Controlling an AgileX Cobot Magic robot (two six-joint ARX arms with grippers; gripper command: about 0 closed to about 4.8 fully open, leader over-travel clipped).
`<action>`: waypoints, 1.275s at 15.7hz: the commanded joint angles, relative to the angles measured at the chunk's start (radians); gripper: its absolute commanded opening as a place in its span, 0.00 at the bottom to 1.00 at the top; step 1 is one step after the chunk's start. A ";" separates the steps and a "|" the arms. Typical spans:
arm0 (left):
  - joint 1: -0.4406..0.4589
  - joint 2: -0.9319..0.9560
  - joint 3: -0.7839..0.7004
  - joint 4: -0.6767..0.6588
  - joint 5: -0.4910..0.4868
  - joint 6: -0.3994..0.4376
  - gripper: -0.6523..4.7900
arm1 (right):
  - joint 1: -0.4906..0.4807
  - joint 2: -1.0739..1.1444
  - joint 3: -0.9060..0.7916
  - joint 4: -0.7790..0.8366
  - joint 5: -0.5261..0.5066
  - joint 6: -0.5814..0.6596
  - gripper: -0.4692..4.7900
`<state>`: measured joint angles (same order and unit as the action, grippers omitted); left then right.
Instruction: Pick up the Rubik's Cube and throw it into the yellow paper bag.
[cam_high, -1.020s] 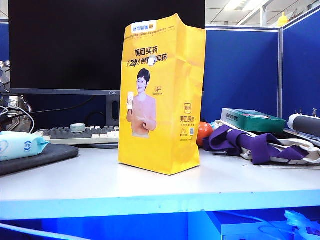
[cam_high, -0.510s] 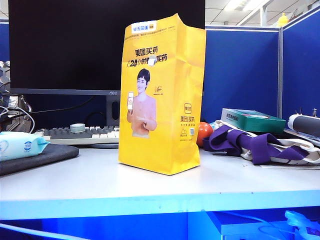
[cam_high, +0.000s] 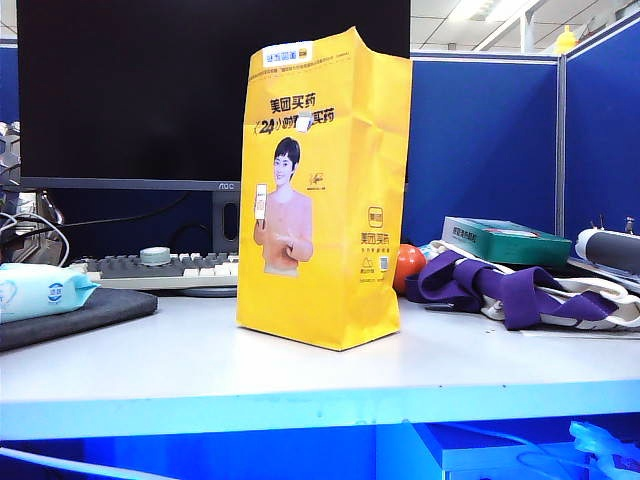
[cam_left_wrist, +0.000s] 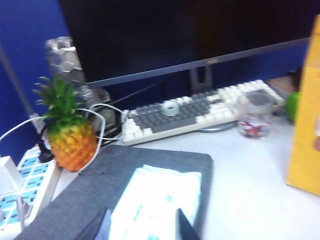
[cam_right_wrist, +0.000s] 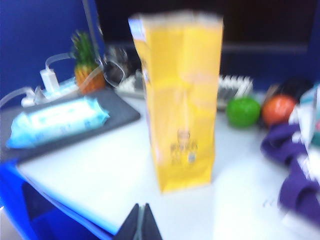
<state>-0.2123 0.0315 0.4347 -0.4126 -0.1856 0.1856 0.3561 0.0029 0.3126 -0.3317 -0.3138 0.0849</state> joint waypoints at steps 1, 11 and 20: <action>0.059 -0.027 -0.101 0.146 0.005 -0.003 0.45 | 0.005 0.000 -0.095 0.014 0.000 0.000 0.09; 0.060 -0.027 -0.301 0.299 0.010 -0.003 0.45 | 0.003 -0.001 -0.262 0.056 0.001 0.000 0.09; 0.060 -0.027 -0.426 0.249 0.014 -0.003 0.45 | 0.003 -0.001 -0.311 0.206 0.000 0.000 0.09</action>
<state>-0.1543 0.0055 0.0101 -0.1349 -0.1726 0.1856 0.3588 0.0025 0.0101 -0.1383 -0.3134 0.0853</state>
